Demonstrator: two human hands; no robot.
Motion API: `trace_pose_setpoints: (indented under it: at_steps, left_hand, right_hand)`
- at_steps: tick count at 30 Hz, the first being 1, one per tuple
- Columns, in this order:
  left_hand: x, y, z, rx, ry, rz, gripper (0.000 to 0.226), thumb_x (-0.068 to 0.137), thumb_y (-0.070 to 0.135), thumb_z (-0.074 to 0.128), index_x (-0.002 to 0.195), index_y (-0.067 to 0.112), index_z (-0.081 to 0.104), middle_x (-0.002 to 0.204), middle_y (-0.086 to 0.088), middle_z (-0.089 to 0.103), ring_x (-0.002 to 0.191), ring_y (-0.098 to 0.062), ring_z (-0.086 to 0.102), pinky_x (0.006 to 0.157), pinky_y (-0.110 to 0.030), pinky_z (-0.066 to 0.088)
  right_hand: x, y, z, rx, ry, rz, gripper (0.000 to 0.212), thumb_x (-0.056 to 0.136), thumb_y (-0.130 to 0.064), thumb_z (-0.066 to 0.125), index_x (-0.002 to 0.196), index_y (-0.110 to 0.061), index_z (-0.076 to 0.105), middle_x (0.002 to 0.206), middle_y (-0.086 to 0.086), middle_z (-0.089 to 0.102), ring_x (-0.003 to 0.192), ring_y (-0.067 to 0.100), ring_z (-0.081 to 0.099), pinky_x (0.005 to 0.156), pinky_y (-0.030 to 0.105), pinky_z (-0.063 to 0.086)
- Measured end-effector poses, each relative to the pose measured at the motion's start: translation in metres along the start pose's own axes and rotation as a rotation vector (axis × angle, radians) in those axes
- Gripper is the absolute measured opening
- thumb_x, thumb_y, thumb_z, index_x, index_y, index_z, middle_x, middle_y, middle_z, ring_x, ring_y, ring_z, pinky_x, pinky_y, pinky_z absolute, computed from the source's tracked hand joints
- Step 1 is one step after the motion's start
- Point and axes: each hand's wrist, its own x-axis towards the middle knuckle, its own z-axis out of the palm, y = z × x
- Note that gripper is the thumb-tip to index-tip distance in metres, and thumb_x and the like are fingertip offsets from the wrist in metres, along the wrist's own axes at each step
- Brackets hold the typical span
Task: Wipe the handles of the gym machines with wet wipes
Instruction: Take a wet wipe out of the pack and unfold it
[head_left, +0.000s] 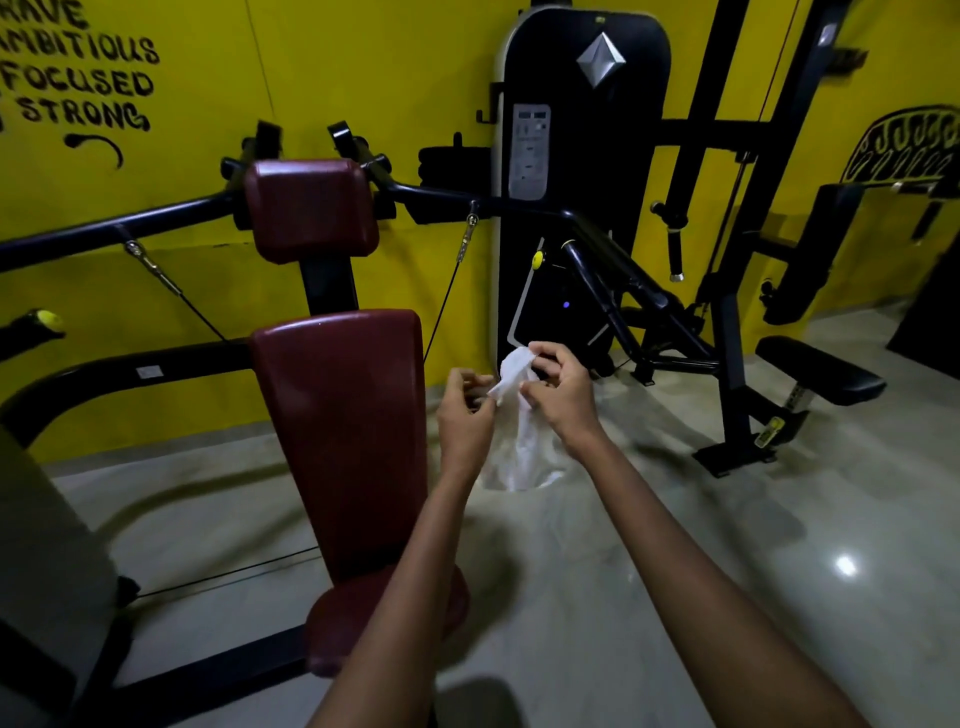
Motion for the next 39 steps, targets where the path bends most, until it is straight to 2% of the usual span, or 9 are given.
trace_pose_setpoints:
  at_steps: [5, 9, 12, 15, 19, 23, 29, 35, 39]
  left_hand:
    - [0.004, -0.01, -0.006, 0.189, -0.288, 0.137, 0.035, 0.079, -0.021, 0.046, 0.094, -0.002, 0.072, 0.108, 0.005, 0.055, 0.096, -0.003, 0.052, 0.073, -0.004, 0.043]
    - [0.005, -0.012, -0.011, 0.106, -0.156, 0.09, 0.041, 0.081, -0.016, 0.049, 0.115, 0.0, 0.064, 0.114, -0.006, 0.061, 0.099, -0.013, 0.056, 0.076, -0.009, 0.046]
    - [0.014, -0.019, -0.017, -0.033, -0.055, -0.074, 0.04, 0.083, -0.011, 0.052, 0.119, 0.003, 0.062, 0.115, -0.009, 0.064, 0.099, -0.018, 0.061, 0.084, -0.029, 0.053]
    - [0.023, -0.022, -0.025, -0.074, -0.091, -0.184, 0.038, 0.082, -0.014, 0.053, 0.118, -0.002, 0.061, 0.103, -0.014, 0.063, 0.074, -0.008, 0.059, 0.067, -0.017, 0.051]
    - [0.035, -0.027, -0.033, 0.004, -0.324, -0.235, 0.032, 0.084, -0.01, 0.06, 0.116, -0.005, 0.061, 0.087, -0.01, 0.064, 0.059, 0.002, 0.059, 0.067, -0.013, 0.051]
    - [0.043, -0.03, -0.035, -0.096, -0.275, -0.299, 0.024, 0.086, -0.01, 0.057, 0.11, -0.012, 0.061, 0.066, 0.005, 0.068, 0.058, 0.0, 0.063, 0.065, -0.014, 0.053]
    - [0.043, -0.027, -0.031, -0.201, -0.207, -0.327, 0.031, 0.085, -0.004, 0.062, 0.117, -0.007, 0.059, 0.085, -0.005, 0.066, 0.068, -0.004, 0.064, 0.065, -0.016, 0.053]
    - [0.044, -0.031, -0.024, -0.054, -0.182, -0.242, 0.051, 0.075, -0.01, 0.071, 0.123, 0.0, 0.057, 0.108, -0.012, 0.061, 0.094, -0.021, 0.059, 0.081, -0.035, 0.054]
    - [0.049, -0.033, -0.026, -0.024, -0.159, -0.206, 0.045, 0.077, -0.011, 0.069, 0.12, -0.003, 0.058, 0.1, -0.017, 0.063, 0.088, -0.021, 0.061, 0.072, -0.026, 0.056]
  right_hand:
    - [0.002, 0.001, 0.003, -0.007, -0.023, 0.021, 0.053, 0.082, 0.007, 0.058, 0.128, -0.014, 0.046, 0.1, 0.002, 0.059, 0.089, 0.007, 0.061, 0.067, 0.017, 0.053]
    - [0.008, 0.004, 0.0, -0.009, 0.157, 0.081, 0.024, 0.084, 0.004, 0.059, 0.108, -0.003, 0.06, 0.092, 0.007, 0.063, 0.082, 0.012, 0.06, 0.06, 0.005, 0.046]
    - [0.011, 0.01, -0.006, -0.047, 0.202, 0.109, 0.012, 0.084, 0.005, 0.057, 0.087, -0.004, 0.063, 0.078, 0.005, 0.062, 0.067, 0.009, 0.057, 0.057, 0.009, 0.044]
    - [0.016, 0.014, -0.014, -0.145, 0.176, 0.094, 0.024, 0.085, 0.002, 0.056, 0.066, -0.013, 0.054, 0.063, -0.003, 0.053, 0.06, 0.006, 0.047, 0.057, 0.019, 0.04]
    - [0.024, 0.016, -0.026, -0.323, 0.077, 0.126, 0.015, 0.092, -0.007, 0.049, 0.079, -0.006, 0.056, 0.073, 0.004, 0.054, 0.071, 0.014, 0.049, 0.065, 0.025, 0.039]
    - [0.032, 0.01, -0.036, -0.268, 0.028, 0.277, 0.009, 0.095, -0.01, 0.046, 0.092, -0.01, 0.054, 0.074, 0.0, 0.049, 0.067, 0.013, 0.046, 0.059, 0.026, 0.041]
    - [0.033, 0.005, -0.036, 0.348, -0.063, 0.53, 0.029, 0.088, 0.002, 0.056, 0.112, -0.012, 0.046, 0.079, 0.005, 0.056, 0.066, 0.012, 0.05, 0.062, 0.028, 0.043]
    - [0.028, 0.011, -0.033, 0.364, -0.151, 0.512, 0.022, 0.08, 0.012, 0.06, 0.096, -0.004, 0.058, 0.071, 0.006, 0.066, 0.057, 0.008, 0.065, 0.055, 0.018, 0.055]
    - [0.032, 0.016, -0.037, 0.227, -0.062, 0.415, 0.025, 0.077, 0.012, 0.063, 0.098, -0.001, 0.063, 0.078, 0.008, 0.062, 0.064, 0.011, 0.062, 0.064, 0.02, 0.052]
